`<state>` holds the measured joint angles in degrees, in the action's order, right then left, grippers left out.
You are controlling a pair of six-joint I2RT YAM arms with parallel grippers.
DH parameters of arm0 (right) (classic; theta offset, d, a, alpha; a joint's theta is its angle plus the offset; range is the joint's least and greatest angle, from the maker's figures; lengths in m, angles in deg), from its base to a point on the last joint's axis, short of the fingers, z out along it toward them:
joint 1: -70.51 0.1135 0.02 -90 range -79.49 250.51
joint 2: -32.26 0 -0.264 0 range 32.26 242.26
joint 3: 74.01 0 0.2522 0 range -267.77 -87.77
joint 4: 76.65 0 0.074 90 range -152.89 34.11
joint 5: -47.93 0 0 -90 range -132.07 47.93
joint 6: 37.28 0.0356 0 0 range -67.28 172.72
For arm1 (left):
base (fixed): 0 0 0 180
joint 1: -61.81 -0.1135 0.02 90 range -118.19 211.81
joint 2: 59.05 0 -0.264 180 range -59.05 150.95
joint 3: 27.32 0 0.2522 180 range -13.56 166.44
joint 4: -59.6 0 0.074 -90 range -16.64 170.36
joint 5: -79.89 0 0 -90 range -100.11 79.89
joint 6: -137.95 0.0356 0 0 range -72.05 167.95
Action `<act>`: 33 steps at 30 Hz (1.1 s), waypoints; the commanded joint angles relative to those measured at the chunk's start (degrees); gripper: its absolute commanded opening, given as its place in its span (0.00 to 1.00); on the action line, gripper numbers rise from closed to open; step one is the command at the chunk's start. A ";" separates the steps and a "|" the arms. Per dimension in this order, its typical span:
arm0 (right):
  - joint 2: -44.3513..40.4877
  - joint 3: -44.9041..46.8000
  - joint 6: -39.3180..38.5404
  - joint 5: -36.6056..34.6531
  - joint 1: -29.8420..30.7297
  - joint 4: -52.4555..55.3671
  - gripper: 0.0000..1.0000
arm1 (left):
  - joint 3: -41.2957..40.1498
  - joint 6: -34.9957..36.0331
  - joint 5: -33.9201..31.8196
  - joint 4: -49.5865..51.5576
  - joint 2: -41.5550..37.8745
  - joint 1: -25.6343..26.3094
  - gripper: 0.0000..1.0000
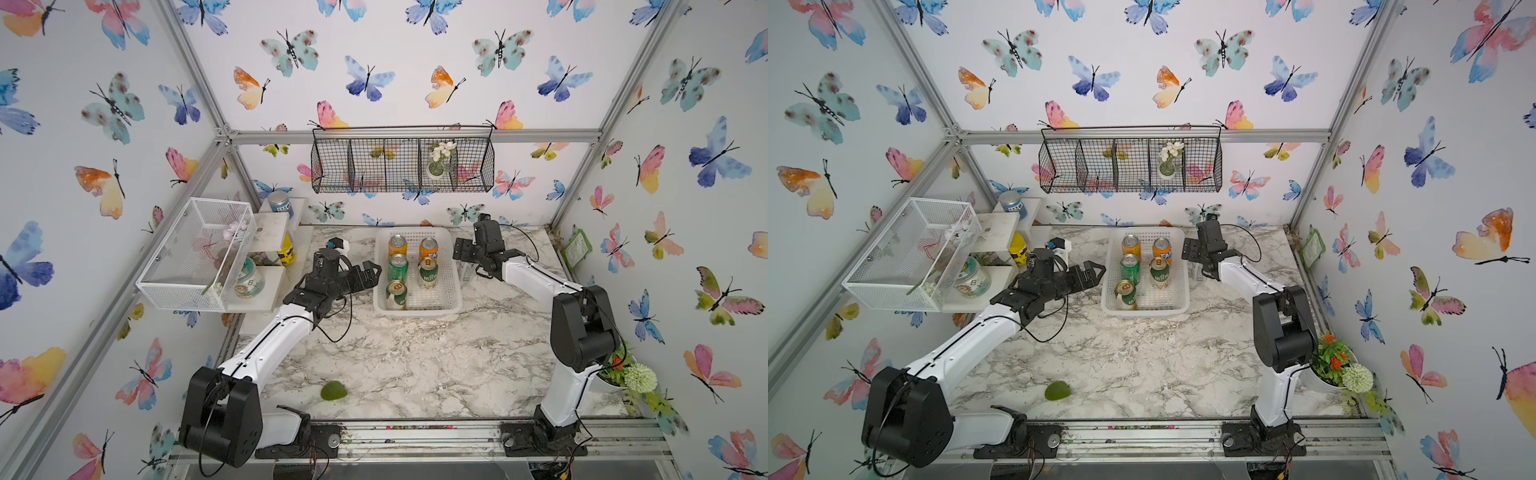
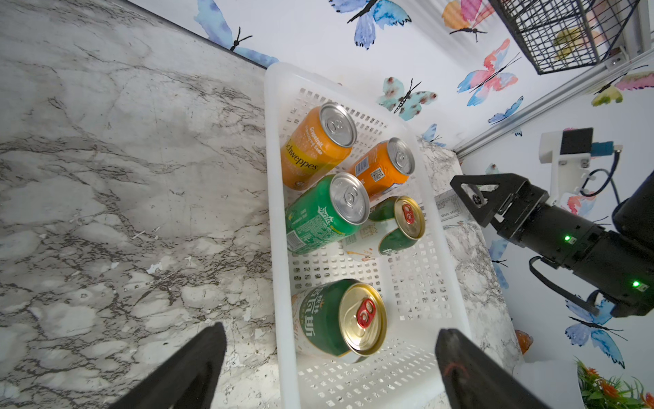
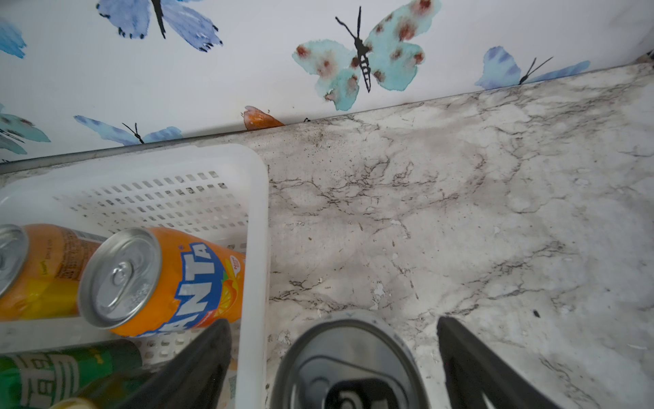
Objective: Take out the drinks from the basket
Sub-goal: Place the drink at the center of the board, then pick up the drink from the basket.
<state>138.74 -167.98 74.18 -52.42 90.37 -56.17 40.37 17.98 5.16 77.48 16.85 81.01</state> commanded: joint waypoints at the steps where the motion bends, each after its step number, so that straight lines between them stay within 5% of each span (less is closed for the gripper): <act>1: -4.85 -0.17 0.87 -2.08 0.09 -1.34 0.93 | 2.40 1.47 3.19 0.01 1.47 -0.13 0.99; 6: -11.75 7.27 2.27 0.68 0.09 -4.87 0.92 | 4.87 3.37 3.35 1.50 4.55 3.73 0.98; 13: -17.70 13.83 2.63 3.32 0.18 -4.94 0.90 | 12.69 8.45 -7.26 12.30 12.02 11.27 0.97; 25: -21.64 17.25 1.40 2.54 0.18 -5.41 0.91 | 18.44 9.02 -23.18 18.00 19.73 16.46 0.93; 33: -23.24 18.32 0.91 1.56 0.18 -5.94 0.91 | 18.42 9.41 -23.87 18.29 23.51 18.27 0.93</act>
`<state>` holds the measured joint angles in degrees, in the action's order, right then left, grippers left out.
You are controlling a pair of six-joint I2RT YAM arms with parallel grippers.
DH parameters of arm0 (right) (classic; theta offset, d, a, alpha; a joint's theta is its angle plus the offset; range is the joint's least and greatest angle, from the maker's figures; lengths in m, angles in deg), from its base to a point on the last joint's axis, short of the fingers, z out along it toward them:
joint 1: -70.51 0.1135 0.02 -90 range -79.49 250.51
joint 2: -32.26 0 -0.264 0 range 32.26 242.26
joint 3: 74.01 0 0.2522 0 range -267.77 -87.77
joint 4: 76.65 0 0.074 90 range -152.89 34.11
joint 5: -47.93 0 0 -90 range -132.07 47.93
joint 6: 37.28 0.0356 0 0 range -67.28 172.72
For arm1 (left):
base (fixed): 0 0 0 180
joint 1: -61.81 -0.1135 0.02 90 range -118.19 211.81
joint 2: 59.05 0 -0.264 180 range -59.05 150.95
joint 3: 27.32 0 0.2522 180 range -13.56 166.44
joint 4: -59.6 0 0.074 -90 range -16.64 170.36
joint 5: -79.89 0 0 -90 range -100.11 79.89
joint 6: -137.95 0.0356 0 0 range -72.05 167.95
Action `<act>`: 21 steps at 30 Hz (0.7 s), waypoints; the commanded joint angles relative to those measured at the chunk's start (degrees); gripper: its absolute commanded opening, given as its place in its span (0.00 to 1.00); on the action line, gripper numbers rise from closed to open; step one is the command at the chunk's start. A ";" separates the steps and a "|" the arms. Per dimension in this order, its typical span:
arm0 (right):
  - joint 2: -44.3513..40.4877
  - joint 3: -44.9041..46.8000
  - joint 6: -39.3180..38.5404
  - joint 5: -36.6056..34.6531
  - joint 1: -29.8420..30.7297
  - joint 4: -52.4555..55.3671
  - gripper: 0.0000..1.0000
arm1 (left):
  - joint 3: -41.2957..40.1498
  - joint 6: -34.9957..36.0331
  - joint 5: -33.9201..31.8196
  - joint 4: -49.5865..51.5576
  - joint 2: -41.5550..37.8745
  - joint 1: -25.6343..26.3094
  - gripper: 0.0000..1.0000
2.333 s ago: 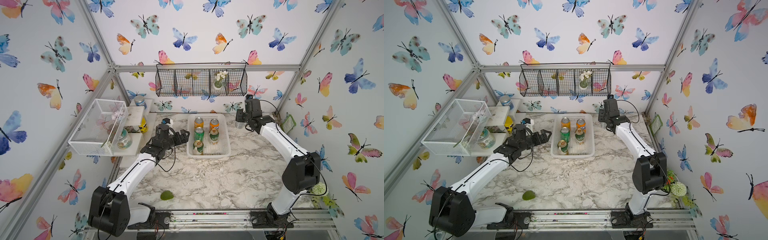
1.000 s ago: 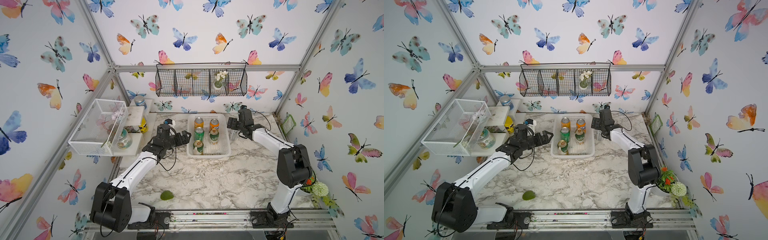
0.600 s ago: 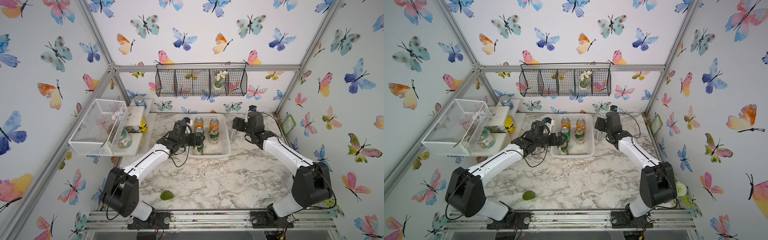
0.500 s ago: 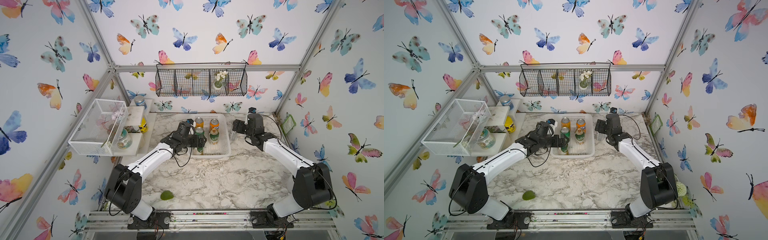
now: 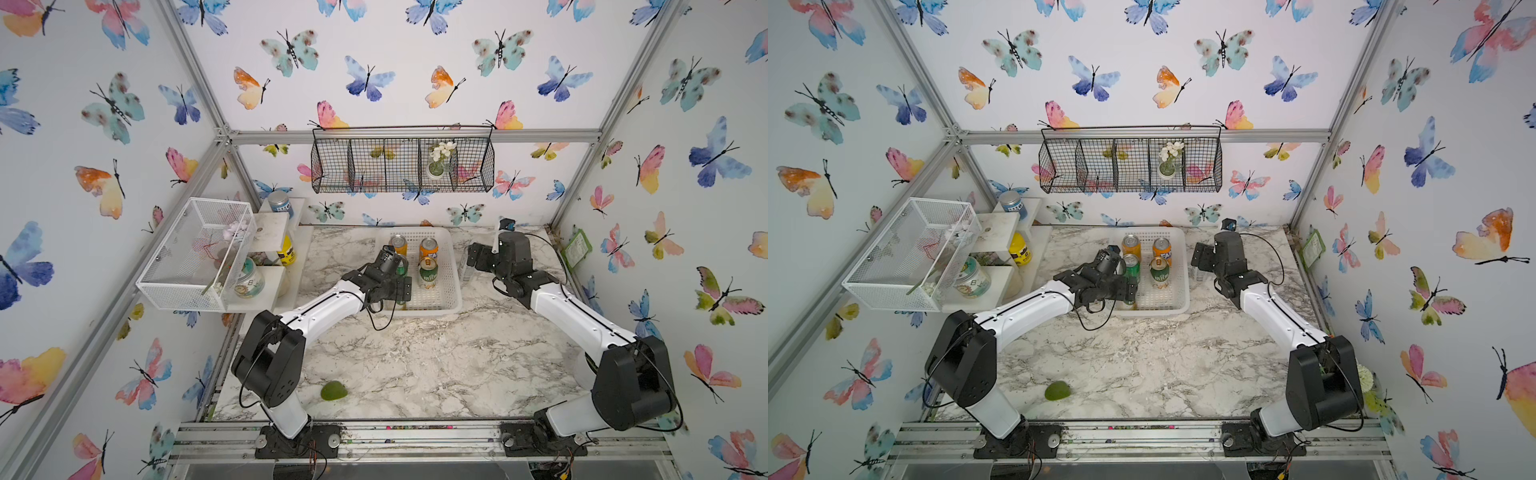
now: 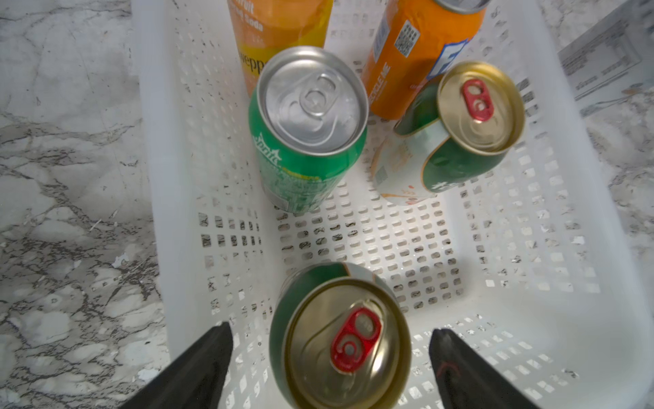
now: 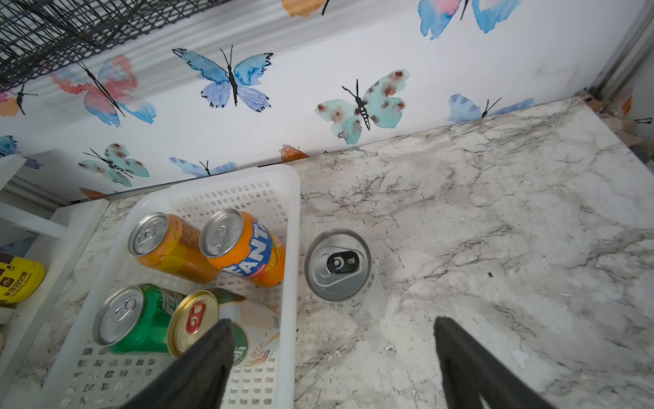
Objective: Take out the drinks from the basket
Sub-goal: Pick up the drink from the basket.
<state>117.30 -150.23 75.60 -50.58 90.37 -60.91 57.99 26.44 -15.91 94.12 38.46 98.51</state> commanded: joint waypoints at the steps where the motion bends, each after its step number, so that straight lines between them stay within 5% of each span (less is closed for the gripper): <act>1: -1.91 0.57 -0.41 -0.28 0.18 -1.17 0.91 | 0.92 1.04 -2.96 1.66 2.54 0.98 0.92; 21: -1.31 0.84 -0.55 -0.80 0.18 -1.23 0.92 | 2.70 0.29 -5.62 4.65 5.45 1.61 0.71</act>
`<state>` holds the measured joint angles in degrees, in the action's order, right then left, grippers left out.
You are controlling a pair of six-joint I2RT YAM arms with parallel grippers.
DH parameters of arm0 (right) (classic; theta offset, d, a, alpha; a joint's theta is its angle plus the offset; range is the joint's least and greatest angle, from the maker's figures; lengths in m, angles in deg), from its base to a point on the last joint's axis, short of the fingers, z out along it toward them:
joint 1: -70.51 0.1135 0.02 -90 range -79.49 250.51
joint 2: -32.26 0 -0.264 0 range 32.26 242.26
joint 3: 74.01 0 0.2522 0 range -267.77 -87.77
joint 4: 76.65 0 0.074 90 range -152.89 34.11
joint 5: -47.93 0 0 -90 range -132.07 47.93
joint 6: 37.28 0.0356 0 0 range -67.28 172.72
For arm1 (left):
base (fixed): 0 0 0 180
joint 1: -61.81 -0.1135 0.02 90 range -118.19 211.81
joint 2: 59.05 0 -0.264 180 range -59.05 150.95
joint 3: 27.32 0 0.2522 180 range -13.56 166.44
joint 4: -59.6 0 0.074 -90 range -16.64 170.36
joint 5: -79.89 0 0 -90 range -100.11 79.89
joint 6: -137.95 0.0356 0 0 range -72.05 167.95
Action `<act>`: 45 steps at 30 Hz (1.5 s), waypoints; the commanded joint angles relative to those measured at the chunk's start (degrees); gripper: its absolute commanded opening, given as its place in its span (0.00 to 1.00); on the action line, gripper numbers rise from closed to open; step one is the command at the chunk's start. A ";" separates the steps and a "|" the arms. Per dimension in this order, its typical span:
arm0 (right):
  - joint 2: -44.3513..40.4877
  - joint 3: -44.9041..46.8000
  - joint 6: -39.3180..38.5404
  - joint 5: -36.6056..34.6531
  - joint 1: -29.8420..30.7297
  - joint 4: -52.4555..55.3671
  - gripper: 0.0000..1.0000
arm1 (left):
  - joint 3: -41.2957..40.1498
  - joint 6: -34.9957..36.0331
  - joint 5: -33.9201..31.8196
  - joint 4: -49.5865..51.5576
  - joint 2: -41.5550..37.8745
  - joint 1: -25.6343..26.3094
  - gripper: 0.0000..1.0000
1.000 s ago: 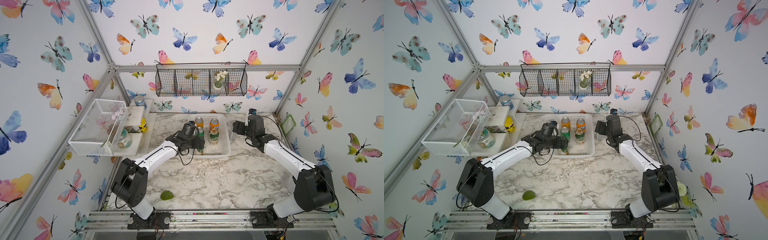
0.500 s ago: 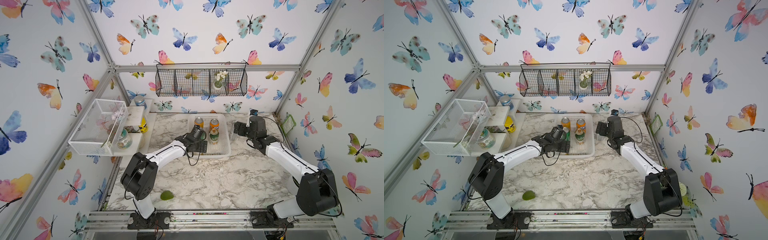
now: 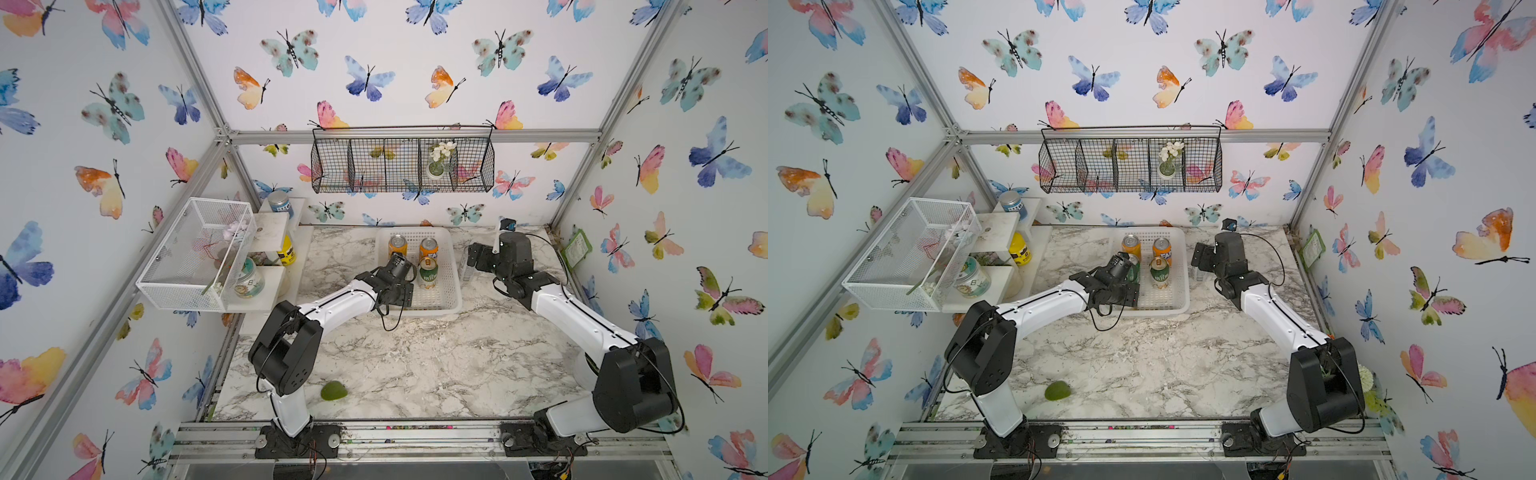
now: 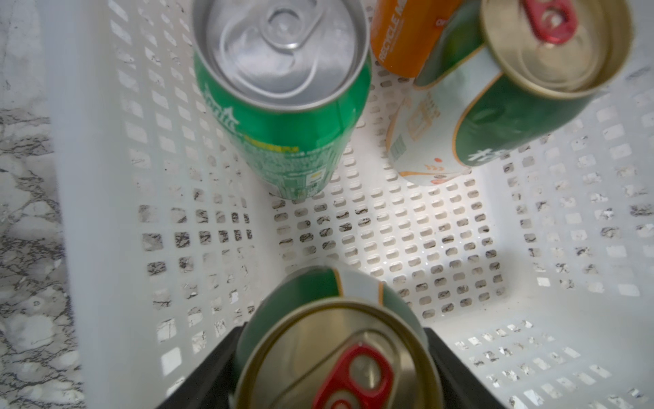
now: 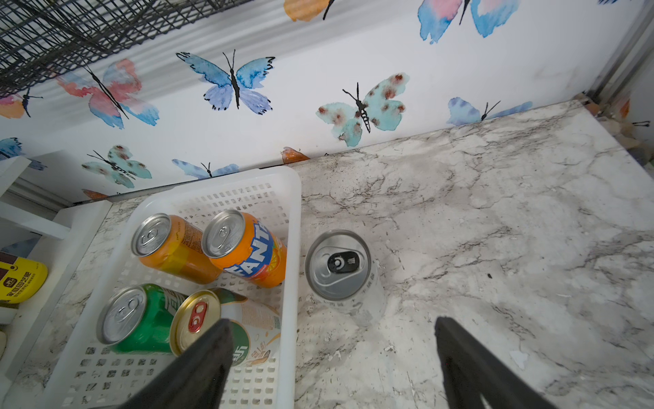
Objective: Take out the drinks from the basket
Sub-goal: Pick up the drink from the basket, then place the drink at the center of the board.
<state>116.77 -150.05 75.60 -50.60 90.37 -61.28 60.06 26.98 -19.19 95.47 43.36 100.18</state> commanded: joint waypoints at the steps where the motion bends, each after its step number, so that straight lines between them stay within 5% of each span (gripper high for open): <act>1: -0.75 0.62 -0.59 -0.78 0.18 -0.96 0.92 | 0.72 -0.29 -2.26 3.29 0.39 -0.03 0.71; 19: -0.22 0.58 -0.36 -1.50 0.18 -0.90 0.92 | 12.88 0.32 -1.22 8.99 -8.37 -1.69 0.67; 26: -0.14 0.35 -0.21 -0.83 0.18 -1.08 0.92 | 14.87 1.45 -2.87 8.81 -13.90 -8.50 0.70; 35: -0.48 0.58 -0.07 -0.87 0.17 -1.08 0.92 | 9.39 0.36 -0.18 1.34 -10.63 -21.29 0.70; 45: 0.02 0.63 -0.06 -0.87 0.18 -1.17 0.92 | 11.26 -0.29 1.52 -4.14 0.12 -23.04 0.69</act>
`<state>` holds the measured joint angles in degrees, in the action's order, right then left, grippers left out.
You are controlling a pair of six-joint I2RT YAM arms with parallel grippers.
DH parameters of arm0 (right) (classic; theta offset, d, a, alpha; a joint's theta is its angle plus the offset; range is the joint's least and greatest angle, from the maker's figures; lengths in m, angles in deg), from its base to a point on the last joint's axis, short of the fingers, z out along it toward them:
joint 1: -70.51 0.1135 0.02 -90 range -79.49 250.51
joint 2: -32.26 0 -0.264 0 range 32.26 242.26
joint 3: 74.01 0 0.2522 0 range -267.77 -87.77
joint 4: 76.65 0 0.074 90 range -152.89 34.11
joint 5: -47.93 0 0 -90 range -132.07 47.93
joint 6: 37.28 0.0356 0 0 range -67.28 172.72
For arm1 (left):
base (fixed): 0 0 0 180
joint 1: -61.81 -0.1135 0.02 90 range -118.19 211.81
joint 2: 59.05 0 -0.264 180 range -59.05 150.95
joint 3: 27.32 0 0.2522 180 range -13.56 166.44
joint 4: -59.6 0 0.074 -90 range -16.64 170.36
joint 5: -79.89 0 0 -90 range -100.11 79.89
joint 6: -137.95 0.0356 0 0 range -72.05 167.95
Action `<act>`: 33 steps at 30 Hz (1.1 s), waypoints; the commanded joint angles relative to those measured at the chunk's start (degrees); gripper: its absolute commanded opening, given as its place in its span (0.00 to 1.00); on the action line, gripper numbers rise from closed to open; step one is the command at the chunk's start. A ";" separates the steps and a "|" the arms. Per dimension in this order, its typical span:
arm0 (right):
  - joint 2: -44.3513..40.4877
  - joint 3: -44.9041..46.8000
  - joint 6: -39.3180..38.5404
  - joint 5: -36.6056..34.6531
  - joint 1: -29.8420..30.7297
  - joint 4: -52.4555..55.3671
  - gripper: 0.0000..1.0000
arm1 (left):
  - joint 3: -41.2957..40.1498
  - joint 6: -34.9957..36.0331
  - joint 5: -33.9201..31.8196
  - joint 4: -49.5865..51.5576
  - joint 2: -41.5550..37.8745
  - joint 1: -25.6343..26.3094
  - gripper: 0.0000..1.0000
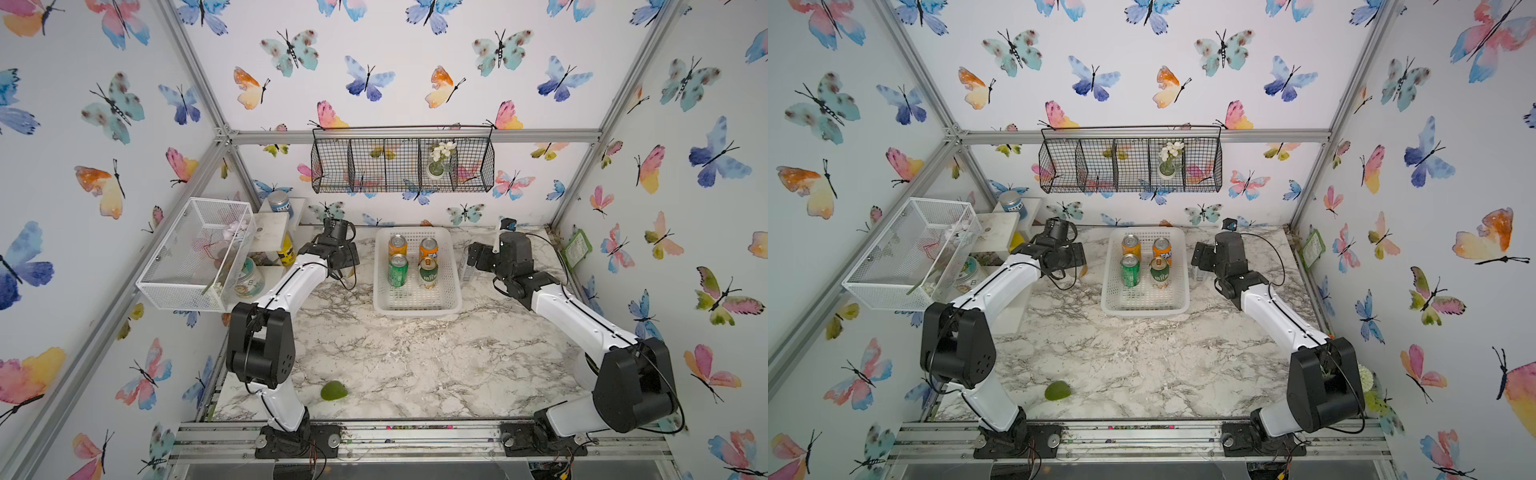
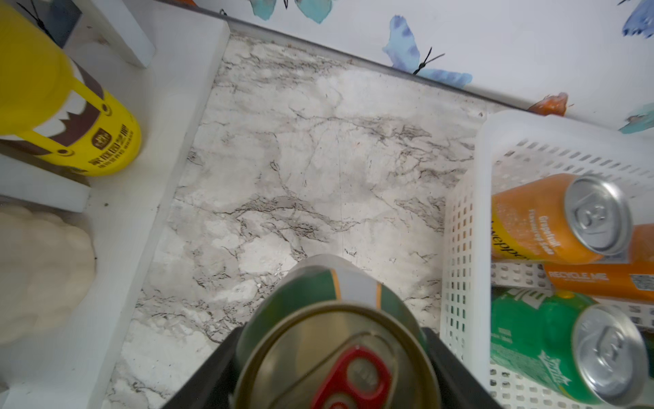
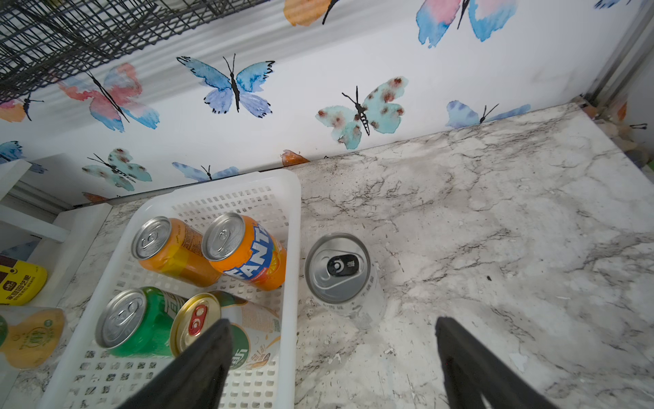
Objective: Take out the drinks from the basket
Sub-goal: Place the drink at the center of the board.
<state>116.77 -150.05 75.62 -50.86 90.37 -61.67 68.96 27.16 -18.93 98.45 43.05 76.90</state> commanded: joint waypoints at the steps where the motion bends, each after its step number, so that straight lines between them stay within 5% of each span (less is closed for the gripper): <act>1: 0.12 0.58 -0.04 -0.61 0.18 -0.79 0.92 | 2.46 -0.46 0.98 -7.45 1.22 0.32 0.69; 17: 0.92 0.23 -0.22 -0.17 0.16 -0.76 0.93 | 9.58 -1.15 1.13 -7.68 14.23 0.29 0.70; 33: 1.53 0.18 0.18 0.09 0.18 -0.72 0.95 | 8.26 -1.52 0.67 -7.96 13.18 0.37 0.91</act>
<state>117.45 -150.05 75.64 -50.82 90.37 -61.70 77.31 25.85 -17.75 91.10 58.33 76.92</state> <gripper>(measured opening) 0.948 0.902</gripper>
